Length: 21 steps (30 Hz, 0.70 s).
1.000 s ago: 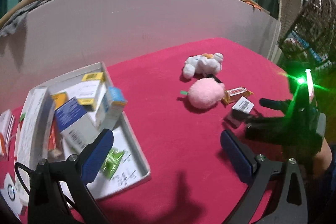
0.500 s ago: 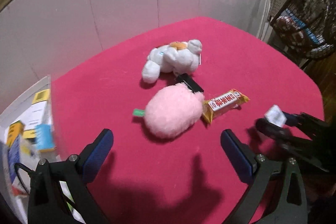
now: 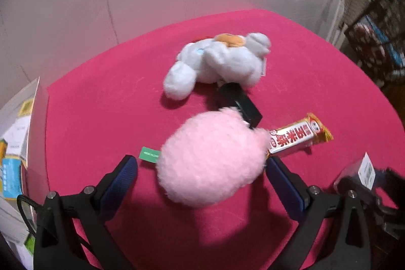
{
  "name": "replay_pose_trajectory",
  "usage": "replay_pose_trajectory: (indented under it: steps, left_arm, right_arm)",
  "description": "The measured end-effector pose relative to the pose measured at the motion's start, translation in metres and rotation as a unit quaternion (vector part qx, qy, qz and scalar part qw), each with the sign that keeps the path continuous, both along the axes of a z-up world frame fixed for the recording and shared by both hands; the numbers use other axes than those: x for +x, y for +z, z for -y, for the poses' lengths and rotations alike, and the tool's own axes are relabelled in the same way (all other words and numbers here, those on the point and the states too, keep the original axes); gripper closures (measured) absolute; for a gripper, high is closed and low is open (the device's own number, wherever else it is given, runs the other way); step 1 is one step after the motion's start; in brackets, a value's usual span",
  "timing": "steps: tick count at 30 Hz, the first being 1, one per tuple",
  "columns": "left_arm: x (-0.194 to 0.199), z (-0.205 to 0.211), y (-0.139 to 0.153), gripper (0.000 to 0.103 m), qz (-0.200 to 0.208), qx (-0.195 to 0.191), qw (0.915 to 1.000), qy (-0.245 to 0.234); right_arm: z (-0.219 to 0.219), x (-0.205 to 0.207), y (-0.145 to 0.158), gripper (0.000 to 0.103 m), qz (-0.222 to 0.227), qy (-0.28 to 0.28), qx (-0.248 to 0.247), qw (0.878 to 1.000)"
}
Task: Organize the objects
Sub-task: 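Grasp the pink plush ball with left gripper while right grasps small white barcode box, then carry the pink plush ball and white barcode box over the tray with both grippers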
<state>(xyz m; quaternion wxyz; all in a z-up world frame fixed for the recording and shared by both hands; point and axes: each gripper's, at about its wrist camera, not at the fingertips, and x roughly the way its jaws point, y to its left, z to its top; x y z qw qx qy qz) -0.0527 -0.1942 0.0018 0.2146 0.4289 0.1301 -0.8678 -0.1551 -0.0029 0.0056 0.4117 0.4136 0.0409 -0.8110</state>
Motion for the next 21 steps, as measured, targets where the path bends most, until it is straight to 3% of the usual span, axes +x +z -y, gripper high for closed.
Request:
replay_pose_trajectory:
  steps: [2,4,11,21]
  left_arm:
    - [0.003,0.000,-0.002,0.029,-0.007,0.012,0.9999,-0.005]
    - [0.007,-0.003,-0.002,0.038,-0.011,0.004,0.9999,-0.008]
    - [0.023,-0.011,0.004,0.042,-0.045,0.018,0.9988,-0.002]
    - [0.070,-0.046,0.040,0.042,-0.114,0.010,0.9932,-0.022]
  right_arm:
    - [-0.001,0.000,0.001,0.048,0.000,0.000,0.000,1.000]
    - [-0.003,0.003,0.001,0.048,-0.002,0.000,0.002,1.000]
    - [-0.003,0.006,-0.001,0.048,-0.001,-0.001,0.000,1.000]
    - [-0.007,0.006,0.002,0.049,-0.012,-0.026,0.003,1.000]
